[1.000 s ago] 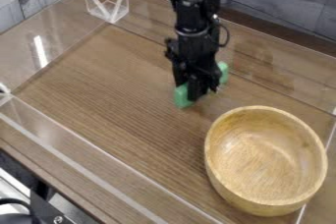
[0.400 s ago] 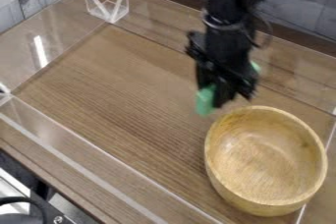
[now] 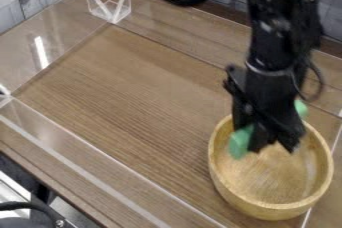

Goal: Put green object into wooden bowl

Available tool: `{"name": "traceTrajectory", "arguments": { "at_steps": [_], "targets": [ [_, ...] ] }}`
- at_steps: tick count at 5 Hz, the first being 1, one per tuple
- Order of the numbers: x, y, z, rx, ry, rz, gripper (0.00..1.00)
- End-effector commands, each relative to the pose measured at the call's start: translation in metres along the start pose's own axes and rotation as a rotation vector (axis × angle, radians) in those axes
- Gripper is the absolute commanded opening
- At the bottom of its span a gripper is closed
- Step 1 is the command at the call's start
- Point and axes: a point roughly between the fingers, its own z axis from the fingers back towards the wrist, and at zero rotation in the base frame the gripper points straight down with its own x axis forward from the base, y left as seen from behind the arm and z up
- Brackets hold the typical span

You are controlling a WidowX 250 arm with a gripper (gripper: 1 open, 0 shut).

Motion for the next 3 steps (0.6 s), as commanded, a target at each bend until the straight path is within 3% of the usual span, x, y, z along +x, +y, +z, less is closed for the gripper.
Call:
{"name": "traceTrajectory", "arguments": {
  "at_steps": [1, 2, 3],
  "targets": [
    [-0.0006, -0.0102, 0.0050, 0.006, -0.051, 0.005, 0.00],
    [-0.0043, -0.0167, -0.0021, 0.009, -0.049, 0.010, 1.00],
    [-0.0040, -0.0198, -0.0015, 0.010, -0.047, 0.005, 1.00]
  ]
}}
